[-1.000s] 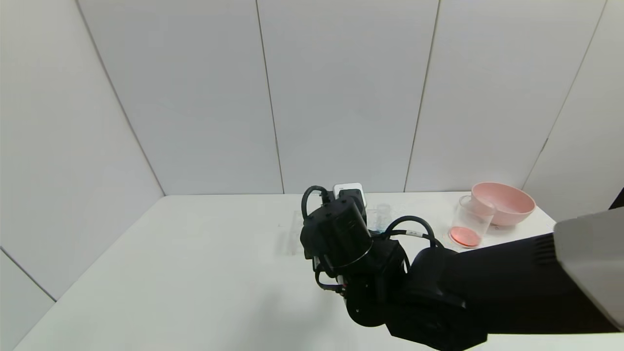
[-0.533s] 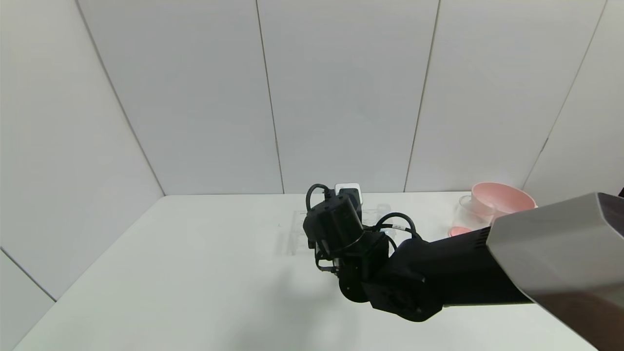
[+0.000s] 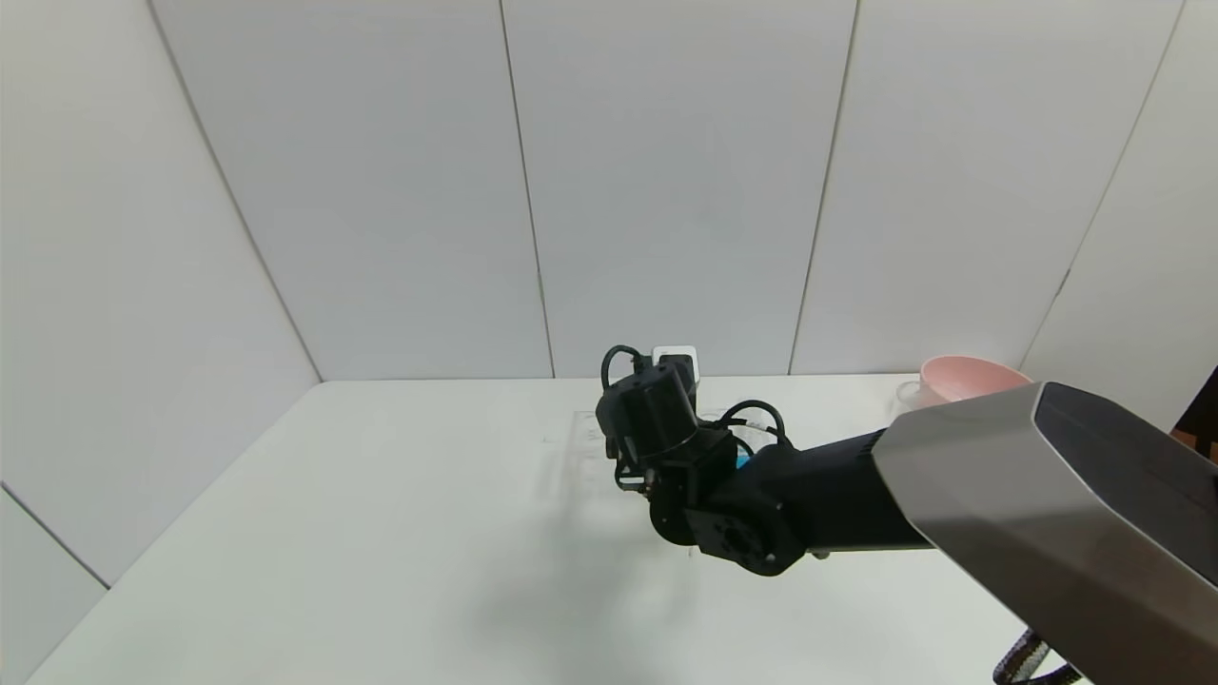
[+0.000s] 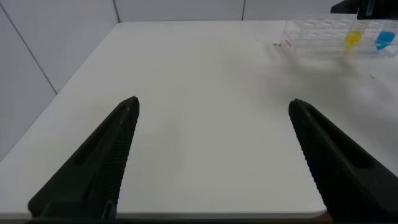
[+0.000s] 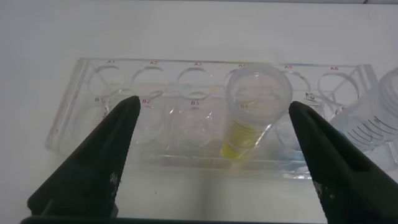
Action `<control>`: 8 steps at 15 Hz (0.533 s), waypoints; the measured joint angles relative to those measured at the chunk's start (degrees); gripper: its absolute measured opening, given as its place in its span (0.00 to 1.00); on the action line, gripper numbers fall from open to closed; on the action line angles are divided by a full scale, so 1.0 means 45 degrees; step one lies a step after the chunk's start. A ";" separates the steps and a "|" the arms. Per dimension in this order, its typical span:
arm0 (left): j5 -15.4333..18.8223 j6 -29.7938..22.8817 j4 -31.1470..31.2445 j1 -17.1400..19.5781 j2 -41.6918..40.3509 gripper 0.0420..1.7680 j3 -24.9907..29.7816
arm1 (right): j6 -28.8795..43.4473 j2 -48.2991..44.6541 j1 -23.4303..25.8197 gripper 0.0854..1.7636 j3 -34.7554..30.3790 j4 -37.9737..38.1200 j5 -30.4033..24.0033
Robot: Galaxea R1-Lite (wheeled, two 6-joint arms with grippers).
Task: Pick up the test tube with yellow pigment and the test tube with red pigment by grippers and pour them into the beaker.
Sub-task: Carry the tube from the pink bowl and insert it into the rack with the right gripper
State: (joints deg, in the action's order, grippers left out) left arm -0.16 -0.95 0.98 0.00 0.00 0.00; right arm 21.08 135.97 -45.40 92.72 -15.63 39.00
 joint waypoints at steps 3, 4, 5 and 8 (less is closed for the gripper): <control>0.0000 0.0000 0.0000 0.0000 0.0000 0.97 0.0000 | -0.0214 0.0322 0.0173 0.97 0.0379 0.0000 0.0008; 0.0000 0.0000 0.0000 0.0000 0.0000 0.97 0.0000 | -0.0312 0.0409 0.0233 0.97 0.0458 -0.0005 0.0008; 0.0000 0.0000 0.0000 0.0000 0.0000 0.97 0.0000 | -0.0396 0.0490 0.0320 0.97 0.0539 -0.0016 0.0008; 0.0000 0.0000 0.0000 0.0000 0.0000 0.97 0.0000 | -0.0493 0.0672 0.0504 0.97 0.0723 -0.0016 -0.0024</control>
State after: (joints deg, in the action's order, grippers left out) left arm -0.16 -0.95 0.98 0.00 0.00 0.00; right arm 18.86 139.00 -43.13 95.98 -15.70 38.89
